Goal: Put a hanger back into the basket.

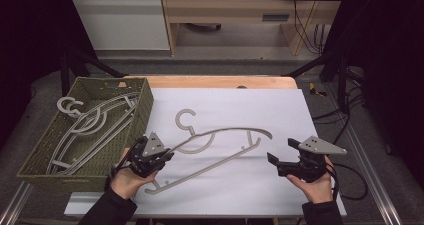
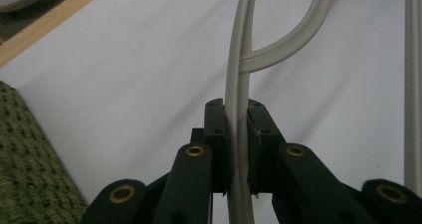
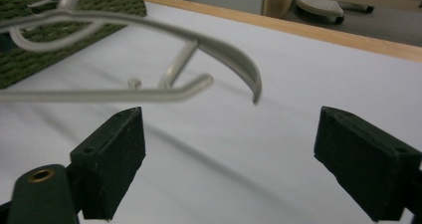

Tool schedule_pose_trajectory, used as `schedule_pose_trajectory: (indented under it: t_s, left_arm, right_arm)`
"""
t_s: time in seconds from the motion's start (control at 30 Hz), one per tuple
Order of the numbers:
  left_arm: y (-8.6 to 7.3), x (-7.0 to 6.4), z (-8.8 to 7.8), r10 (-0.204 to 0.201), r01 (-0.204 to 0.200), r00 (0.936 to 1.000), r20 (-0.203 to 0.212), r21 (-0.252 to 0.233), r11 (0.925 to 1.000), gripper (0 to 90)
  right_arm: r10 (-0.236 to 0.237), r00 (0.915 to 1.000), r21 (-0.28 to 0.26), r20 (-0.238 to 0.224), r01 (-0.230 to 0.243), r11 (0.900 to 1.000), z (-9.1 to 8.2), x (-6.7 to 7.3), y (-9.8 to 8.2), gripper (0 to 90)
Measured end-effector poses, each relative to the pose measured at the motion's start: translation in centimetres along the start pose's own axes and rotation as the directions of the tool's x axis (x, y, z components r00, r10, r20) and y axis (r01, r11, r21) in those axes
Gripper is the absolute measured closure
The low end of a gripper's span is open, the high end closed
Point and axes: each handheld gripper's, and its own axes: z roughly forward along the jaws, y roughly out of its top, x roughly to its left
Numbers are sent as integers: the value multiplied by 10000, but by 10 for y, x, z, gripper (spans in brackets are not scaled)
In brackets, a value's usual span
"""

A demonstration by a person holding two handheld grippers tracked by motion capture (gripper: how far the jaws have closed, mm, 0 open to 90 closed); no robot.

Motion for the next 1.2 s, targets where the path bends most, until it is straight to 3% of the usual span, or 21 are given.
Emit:
schedule_pose_trajectory:
  t_s: [0.07, 0.1, 0.4, 0.7, 0.8, 1.2]
  left_arm:
    - [1, 3, -5, -91, 89, 9998, -187, -97, 9999, 816]
    - [3, 6, -8, 102, -100, 9995, -286, 85, 9999, 816]
    - [12, 17, -29, -33, 4, 9979, -649, -450, 9990, 816]
    - [21, 32, -55, -357, 254, 9943, -1002, -1021, 9945, 815]
    - [23, 38, -63, -294, 162, 9917, -1250, -1050, 9943, 816]
    - [20, 84, -101, -675, 427, 9776, -1994, -1258, 9911, 815]
  right_arm:
    - [174, 9998, 33, 116, -175, 9998, -1, -2, -2, 110]
    - [201, 9997, 60, 154, -202, 9998, -1, -3, -2, 102]
    - [344, 9965, 403, 762, -376, 9985, 2, -10, -9, 43]
    - [612, 9952, 120, 768, -623, 9980, 0, -16, -12, 31]
    - [609, 9958, 79, 690, -616, 9981, 0, -15, -12, 33]
    - [617, 9959, 145, 663, -627, 9979, 3, -13, -13, 30]
